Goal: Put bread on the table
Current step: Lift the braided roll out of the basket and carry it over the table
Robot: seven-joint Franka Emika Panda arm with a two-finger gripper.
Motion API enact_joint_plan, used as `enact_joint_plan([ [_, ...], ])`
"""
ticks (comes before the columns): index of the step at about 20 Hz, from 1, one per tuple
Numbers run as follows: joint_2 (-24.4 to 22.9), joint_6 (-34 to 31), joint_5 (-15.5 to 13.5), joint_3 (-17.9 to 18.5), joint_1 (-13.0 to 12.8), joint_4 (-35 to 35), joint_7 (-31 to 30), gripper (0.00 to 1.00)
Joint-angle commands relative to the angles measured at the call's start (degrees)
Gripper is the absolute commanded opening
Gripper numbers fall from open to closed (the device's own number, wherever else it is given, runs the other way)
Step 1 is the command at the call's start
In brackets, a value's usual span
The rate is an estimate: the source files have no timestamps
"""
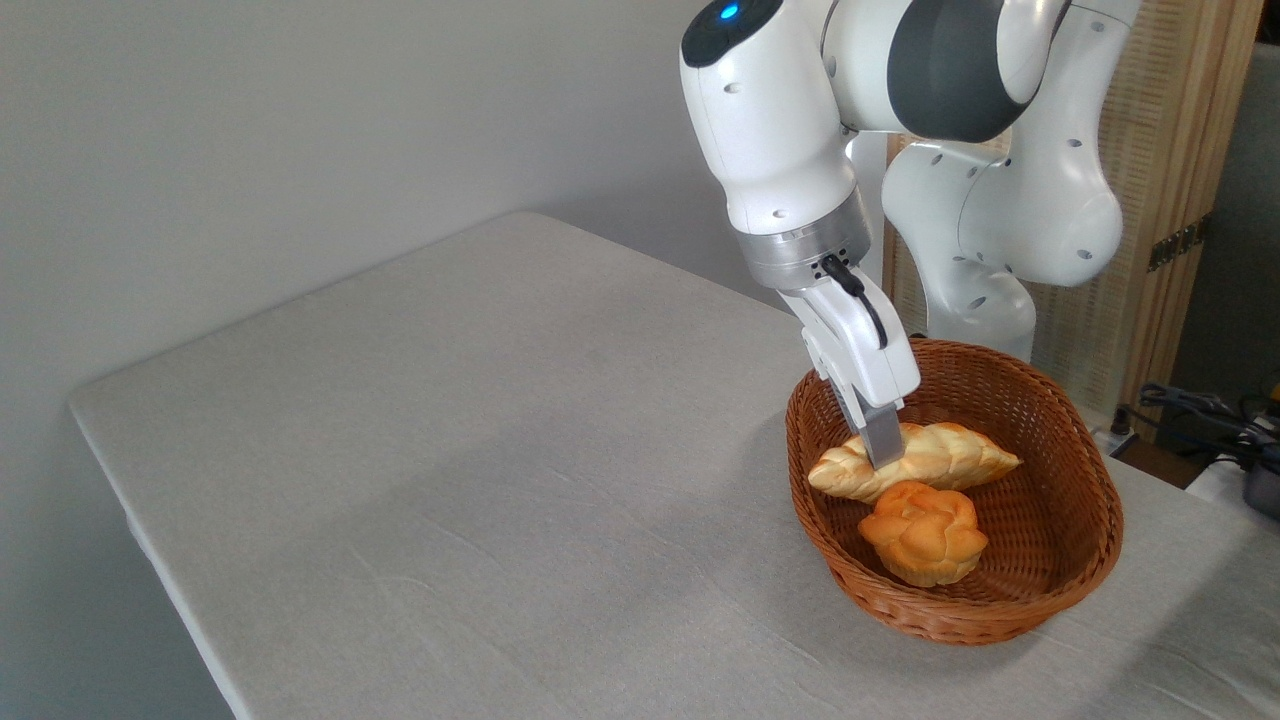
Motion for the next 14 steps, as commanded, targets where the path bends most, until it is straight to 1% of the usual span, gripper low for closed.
enact_joint_plan([
  [1,-0.3,-2.5,1.0,0.5,-0.4,2.4,3.0,0.0],
  [4,-0.2,-4.4,1.0,0.5,-0.3,6.1,8.2,0.0],
  [6,0.4,-6.0,0.8,0.5,-0.3,9.1,9.8,0.0],
  [8,3.4,-7.4,-0.9,0.4,-0.6,14.7,9.7,0.0],
  [11,8.9,-8.8,-9.0,0.1,-1.4,24.5,8.8,0.0],
  [13,11.8,-8.8,-16.8,0.1,-1.4,28.4,7.4,0.0],
  [14,13.0,-8.7,-21.6,0.1,-1.4,28.9,7.5,0.0],
])
